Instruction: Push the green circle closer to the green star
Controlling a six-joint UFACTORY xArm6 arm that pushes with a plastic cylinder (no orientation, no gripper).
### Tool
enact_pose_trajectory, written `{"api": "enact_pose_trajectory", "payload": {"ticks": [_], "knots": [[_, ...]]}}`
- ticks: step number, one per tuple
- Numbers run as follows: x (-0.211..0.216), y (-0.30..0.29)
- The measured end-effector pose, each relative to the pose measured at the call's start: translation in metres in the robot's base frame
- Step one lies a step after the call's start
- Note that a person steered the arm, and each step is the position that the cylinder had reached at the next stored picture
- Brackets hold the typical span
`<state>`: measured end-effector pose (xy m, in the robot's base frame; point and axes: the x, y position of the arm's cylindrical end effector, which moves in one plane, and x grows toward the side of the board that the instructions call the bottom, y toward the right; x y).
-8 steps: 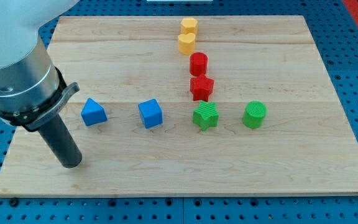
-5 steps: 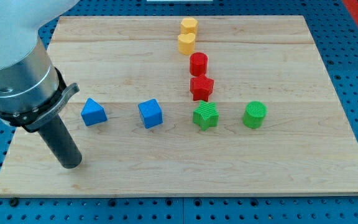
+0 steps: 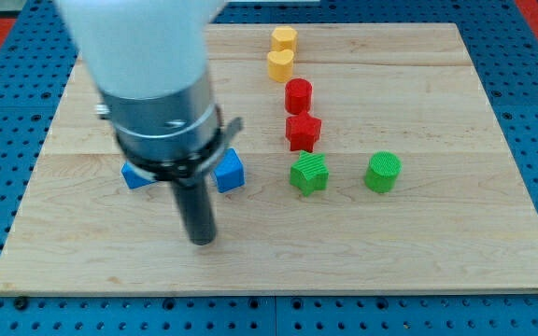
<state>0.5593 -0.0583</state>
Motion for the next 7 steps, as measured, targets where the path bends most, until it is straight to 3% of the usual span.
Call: {"api": "enact_pose_trajectory", "payload": {"ticks": [1,2,3,4,5,7], "knots": [[0.008,0.059],[-0.003,0.064],[-0.006,0.115],[-0.016,0.214],[-0.066,0.247],[-0.078,0.188]]}}
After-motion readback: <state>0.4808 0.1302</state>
